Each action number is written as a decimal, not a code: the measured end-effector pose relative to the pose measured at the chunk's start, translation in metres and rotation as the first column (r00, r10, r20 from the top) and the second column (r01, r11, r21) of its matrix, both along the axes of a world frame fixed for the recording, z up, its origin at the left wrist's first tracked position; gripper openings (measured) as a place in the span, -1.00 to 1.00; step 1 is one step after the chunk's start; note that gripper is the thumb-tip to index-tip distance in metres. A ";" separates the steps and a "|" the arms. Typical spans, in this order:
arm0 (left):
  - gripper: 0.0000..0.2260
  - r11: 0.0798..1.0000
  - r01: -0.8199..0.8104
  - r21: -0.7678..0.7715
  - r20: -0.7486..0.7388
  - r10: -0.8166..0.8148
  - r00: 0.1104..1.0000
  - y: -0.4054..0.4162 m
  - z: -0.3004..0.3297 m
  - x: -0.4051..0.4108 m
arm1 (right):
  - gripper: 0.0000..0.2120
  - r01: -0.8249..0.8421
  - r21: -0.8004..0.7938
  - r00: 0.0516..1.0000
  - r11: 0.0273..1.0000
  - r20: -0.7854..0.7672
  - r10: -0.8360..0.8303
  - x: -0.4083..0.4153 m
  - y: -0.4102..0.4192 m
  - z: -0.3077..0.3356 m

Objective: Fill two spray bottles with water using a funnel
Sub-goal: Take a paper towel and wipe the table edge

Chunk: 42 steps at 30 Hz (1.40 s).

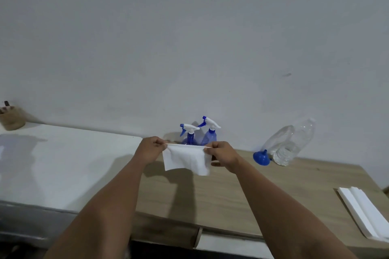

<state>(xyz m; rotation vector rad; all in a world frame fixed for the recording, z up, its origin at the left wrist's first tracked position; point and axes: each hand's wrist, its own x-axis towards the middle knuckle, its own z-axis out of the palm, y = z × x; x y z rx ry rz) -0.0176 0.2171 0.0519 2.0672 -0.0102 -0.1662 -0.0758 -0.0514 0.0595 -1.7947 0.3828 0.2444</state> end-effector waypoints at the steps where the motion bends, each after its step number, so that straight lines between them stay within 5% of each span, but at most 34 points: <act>1: -0.98 0.999 -0.009 0.031 -0.011 0.009 1.000 0.002 -0.006 0.003 | -0.87 0.011 0.015 1.000 1.000 -0.007 -0.011 0.002 0.004 -0.004; 12: -0.79 0.952 -0.212 0.221 0.001 0.217 0.976 0.022 -0.100 0.057 | -0.72 0.111 -0.047 0.985 0.993 -0.127 -0.117 0.070 0.063 -0.103; 16: -0.75 0.942 -0.246 0.230 -0.023 0.258 0.966 0.025 -0.130 0.089 | -0.71 0.078 -0.264 0.989 0.961 -0.097 -0.107 0.110 0.080 -0.138; 21: -0.64 0.948 -0.241 0.208 -0.024 0.252 0.967 0.028 -0.158 0.106 | -0.52 -0.132 -0.779 0.988 0.613 -0.052 0.147 0.109 0.112 -0.167; 26: -0.66 0.906 -0.238 0.349 0.165 0.190 0.968 0.033 -0.164 0.097 | -0.27 -0.414 -0.758 0.846 0.503 -0.116 0.520 0.099 0.164 -0.193; 30: -0.64 0.888 -0.196 0.416 0.215 0.113 0.970 0.042 -0.170 0.093 | -0.06 -0.484 -0.801 0.802 0.353 -0.244 0.545 0.104 0.171 -0.225; 42: -0.42 0.710 -0.036 0.704 0.223 -0.172 0.960 -0.009 -0.181 0.063 | 0.03 -0.363 -0.830 0.892 0.423 -0.179 0.415 0.063 0.064 -0.235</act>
